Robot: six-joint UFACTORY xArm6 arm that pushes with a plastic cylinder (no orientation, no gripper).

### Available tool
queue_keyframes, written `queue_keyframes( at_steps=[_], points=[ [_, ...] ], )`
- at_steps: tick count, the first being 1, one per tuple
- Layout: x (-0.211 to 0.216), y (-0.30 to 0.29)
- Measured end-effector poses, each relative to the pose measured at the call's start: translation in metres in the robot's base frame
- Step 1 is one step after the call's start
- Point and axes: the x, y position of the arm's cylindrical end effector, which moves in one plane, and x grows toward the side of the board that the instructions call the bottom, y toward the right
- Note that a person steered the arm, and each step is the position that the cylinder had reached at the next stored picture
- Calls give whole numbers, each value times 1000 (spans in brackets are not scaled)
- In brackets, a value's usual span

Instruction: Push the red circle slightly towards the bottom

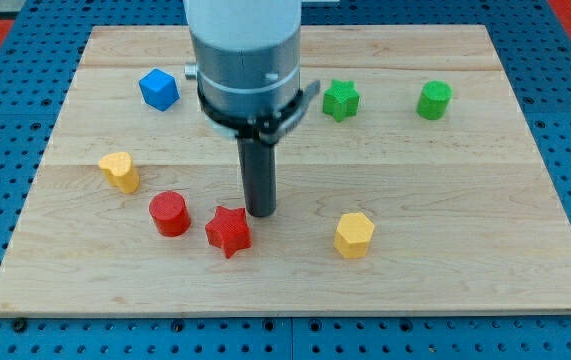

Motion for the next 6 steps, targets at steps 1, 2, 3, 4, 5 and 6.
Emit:
queue_keyframes(
  at_steps=[1,2,3,4,5,6],
  points=[
    [4,-62],
    [3,-110],
    [20,-124],
    [-6,-121],
    [-21,-154],
    [-1,-236]
  ],
)
